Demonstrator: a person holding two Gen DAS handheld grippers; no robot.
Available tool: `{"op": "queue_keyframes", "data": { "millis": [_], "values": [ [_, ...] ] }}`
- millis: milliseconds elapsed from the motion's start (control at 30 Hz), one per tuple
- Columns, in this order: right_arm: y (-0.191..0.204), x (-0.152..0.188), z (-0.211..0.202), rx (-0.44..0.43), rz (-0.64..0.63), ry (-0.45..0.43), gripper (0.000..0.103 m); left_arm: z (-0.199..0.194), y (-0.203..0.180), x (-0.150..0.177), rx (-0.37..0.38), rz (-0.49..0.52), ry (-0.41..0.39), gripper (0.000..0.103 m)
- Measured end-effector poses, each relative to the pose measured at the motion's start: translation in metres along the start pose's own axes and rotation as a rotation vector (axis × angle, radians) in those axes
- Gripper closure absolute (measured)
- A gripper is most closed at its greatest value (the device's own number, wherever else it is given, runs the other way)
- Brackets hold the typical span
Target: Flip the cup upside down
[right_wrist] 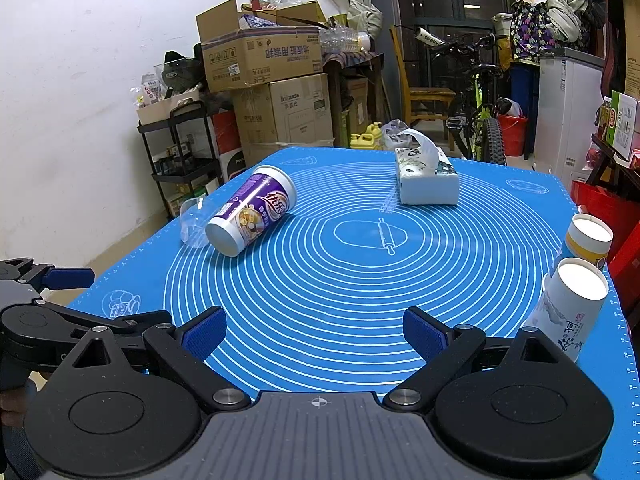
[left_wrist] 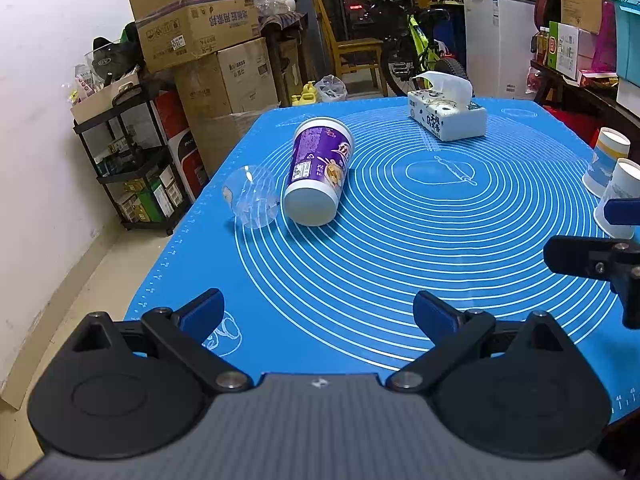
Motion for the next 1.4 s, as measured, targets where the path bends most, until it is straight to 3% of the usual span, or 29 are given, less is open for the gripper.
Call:
{"op": "queue_keyframes", "data": {
  "millis": [1400],
  "values": [
    [-0.0019, 0.0028, 0.0, 0.003, 0.0, 0.004, 0.008, 0.0022, -0.0004, -0.001, 0.005, 0.003, 0.0, 0.003]
  ]
}}
Point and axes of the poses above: each gripper's, at about its wrist camera, not at the fingertips, and z roughly the way its jaws point, y to its left, x to its underside, the point moved 1 cm from there along z, roughly the way its jaws point, and after that the axes turned 7 degrees about -z, right-handed, at the moved point
